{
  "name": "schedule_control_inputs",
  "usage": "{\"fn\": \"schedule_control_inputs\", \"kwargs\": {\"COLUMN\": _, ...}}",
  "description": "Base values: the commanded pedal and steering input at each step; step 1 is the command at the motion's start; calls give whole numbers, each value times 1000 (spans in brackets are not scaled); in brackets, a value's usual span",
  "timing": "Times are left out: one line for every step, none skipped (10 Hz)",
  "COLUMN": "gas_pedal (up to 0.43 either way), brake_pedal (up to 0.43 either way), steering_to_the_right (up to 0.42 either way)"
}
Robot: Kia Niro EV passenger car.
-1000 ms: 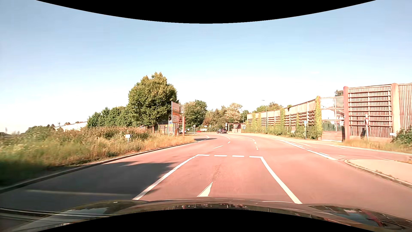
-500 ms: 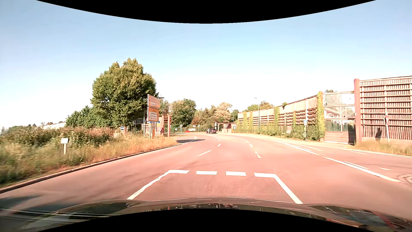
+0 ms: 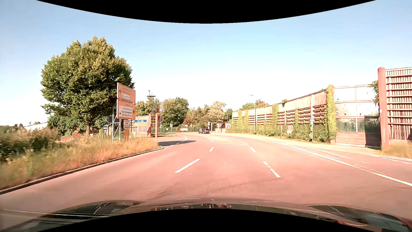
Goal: Follow the waypoints while adhering to traffic rules and regulations
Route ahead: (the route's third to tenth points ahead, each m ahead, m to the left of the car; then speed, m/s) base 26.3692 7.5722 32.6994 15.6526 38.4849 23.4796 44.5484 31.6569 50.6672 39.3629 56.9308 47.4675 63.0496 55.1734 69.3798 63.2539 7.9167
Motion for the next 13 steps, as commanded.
{"fn": "schedule_control_inputs", "kwargs": {"gas_pedal": 47, "brake_pedal": 6, "steering_to_the_right": -12}}
{"fn": "schedule_control_inputs", "kwargs": {"gas_pedal": 47, "brake_pedal": 6, "steering_to_the_right": -21}}
{"fn": "schedule_control_inputs", "kwargs": {"gas_pedal": 79, "brake_pedal": 6, "steering_to_the_right": -32}}
{"fn": "schedule_control_inputs", "kwargs": {"gas_pedal": 98, "brake_pedal": 6, "steering_to_the_right": -43}}
{"fn": "schedule_control_inputs", "kwargs": {"gas_pedal": 98, "brake_pedal": 6, "steering_to_the_right": -60}}
{"fn": "schedule_control_inputs", "kwargs": {"gas_pedal": 98, "brake_pedal": 6, "steering_to_the_right": -73}}
{"fn": "schedule_control_inputs", "kwargs": {"gas_pedal": 98, "brake_pedal": 6, "steering_to_the_right": -90}}
{"fn": "schedule_control_inputs", "kwargs": {"gas_pedal": 98, "brake_pedal": 6, "steering_to_the_right": -105}}
{"fn": "schedule_control_inputs", "kwargs": {"gas_pedal": 98, "brake_pedal": 6, "steering_to_the_right": -114}}
{"fn": "schedule_control_inputs", "kwargs": {"gas_pedal": 98, "brake_pedal": 6, "steering_to_the_right": -125}}
{"fn": "schedule_control_inputs", "kwargs": {"gas_pedal": 98, "brake_pedal": 6, "steering_to_the_right": -135}}
{"fn": "schedule_control_inputs", "kwargs": {"gas_pedal": 98, "brake_pedal": 6, "steering_to_the_right": -142}}
{"fn": "schedule_control_inputs", "kwargs": {"gas_pedal": 98, "brake_pedal": 6, "steering_to_the_right": -147}}
